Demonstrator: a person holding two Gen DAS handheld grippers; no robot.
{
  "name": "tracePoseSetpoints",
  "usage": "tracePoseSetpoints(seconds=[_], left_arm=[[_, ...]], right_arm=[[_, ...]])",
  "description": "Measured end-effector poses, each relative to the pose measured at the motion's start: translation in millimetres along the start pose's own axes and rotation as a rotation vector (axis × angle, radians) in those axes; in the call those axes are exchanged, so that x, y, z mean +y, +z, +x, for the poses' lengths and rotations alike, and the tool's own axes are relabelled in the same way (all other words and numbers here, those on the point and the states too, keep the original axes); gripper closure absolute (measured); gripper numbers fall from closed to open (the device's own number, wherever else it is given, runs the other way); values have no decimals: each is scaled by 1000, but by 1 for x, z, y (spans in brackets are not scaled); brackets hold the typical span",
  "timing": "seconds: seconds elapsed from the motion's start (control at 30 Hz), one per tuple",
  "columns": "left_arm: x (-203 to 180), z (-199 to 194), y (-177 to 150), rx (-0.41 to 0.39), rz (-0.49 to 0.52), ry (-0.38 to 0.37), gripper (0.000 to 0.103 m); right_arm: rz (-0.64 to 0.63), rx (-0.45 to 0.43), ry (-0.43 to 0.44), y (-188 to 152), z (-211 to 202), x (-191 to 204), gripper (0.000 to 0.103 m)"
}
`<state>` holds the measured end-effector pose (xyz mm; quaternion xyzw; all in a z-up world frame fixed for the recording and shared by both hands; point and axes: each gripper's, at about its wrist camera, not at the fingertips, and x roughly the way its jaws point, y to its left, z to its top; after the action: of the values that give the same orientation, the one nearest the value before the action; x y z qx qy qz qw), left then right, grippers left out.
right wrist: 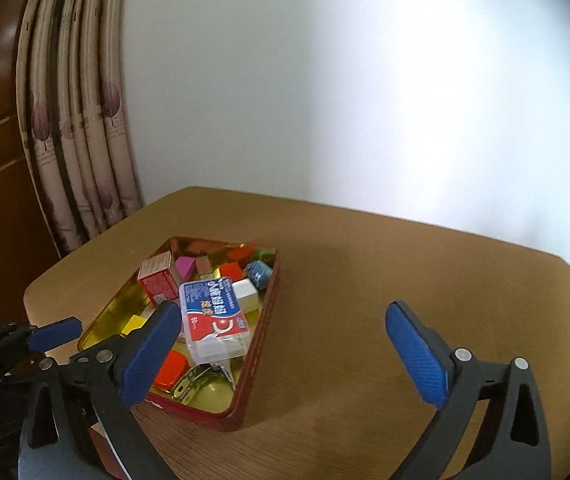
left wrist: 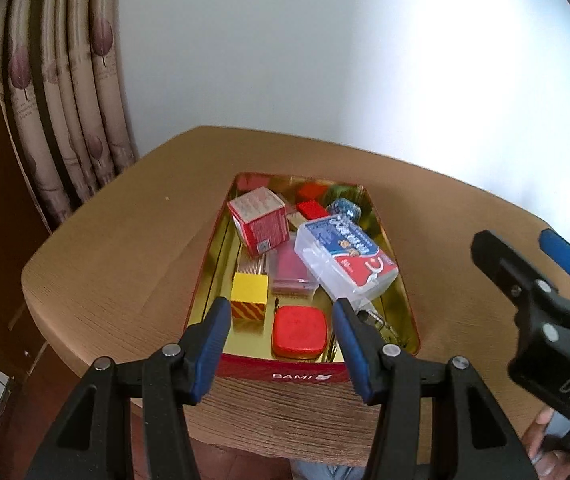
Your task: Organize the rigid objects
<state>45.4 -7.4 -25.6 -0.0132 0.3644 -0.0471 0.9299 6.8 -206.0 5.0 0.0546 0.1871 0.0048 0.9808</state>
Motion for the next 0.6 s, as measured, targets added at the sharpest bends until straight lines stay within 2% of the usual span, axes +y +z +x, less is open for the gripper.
tracePoseSetpoints(seconds=[0.3, 0.6], left_arm=[[-16, -27, -3, -124, 52, 38, 49], [-43, -41, -18, -146, 116, 56, 49]], right_arm=[[-24, -34, -24, -4, -29, -3, 1], [-2, -43, -27, -10, -49, -22, 1]])
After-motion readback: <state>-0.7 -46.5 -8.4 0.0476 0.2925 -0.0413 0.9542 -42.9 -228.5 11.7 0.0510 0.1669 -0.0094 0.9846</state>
